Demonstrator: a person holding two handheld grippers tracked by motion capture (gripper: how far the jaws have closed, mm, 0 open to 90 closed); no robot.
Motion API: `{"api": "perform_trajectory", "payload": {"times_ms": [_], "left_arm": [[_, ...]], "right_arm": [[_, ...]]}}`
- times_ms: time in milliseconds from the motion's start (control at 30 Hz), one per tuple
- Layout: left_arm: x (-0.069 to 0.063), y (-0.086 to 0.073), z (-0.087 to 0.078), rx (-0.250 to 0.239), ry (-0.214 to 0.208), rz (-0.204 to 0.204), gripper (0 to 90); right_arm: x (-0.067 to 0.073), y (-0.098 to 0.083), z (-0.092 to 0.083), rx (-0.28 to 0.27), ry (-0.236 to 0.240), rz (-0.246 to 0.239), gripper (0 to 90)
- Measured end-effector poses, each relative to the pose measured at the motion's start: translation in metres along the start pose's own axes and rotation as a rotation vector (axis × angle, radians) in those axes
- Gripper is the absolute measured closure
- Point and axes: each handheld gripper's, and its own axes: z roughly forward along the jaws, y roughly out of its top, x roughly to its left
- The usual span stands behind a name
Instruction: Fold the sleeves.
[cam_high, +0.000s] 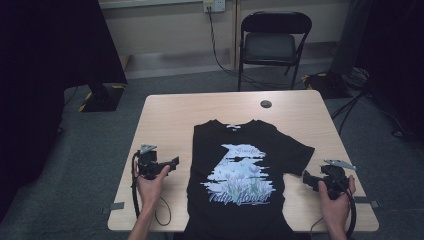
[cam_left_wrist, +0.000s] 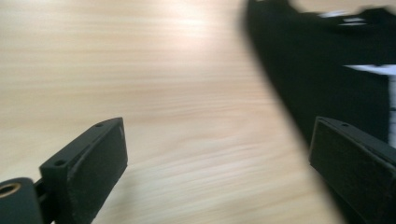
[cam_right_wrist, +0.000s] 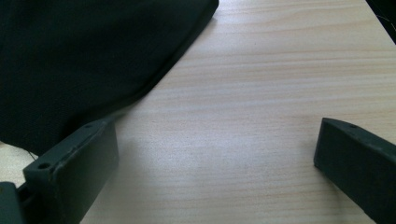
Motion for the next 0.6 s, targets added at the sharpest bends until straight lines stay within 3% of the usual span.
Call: {"api": "perform_trajectory", "payload": {"times_ms": [67, 100, 267, 500, 567, 600], "left_arm": [[0.008, -0.001, 0.003, 0.047, 0.047, -0.021, 7.0], [0.009, -0.002, 0.004, 0.062, 0.05, -0.028, 7.3], [0.009, -0.006, 0.012, 0.104, 0.099, -0.009, 10.2], [0.006, -0.01, 0.013, 0.084, 0.157, 0.023, 9.5], [0.003, -0.014, 0.016, 0.074, 0.214, 0.059, 9.4], [0.002, -0.014, 0.017, 0.07, 0.214, 0.06, 7.4]], "right_arm": [[0.0, 0.0, 0.0, 0.0, 0.0, 0.0, 0.0], [0.0, 0.0, 0.0, 0.0, 0.0, 0.0, 0.0], [0.0, 0.0, 0.0, 0.0, 0.0, 0.001, 0.0], [0.0, 0.0, 0.0, 0.0, 0.0, 0.001, 0.0], [0.0, 0.0, 0.0, 0.0, 0.0, 0.0, 0.0], [0.0, 0.0, 0.0, 0.0, 0.0, 0.0, 0.0]]}}
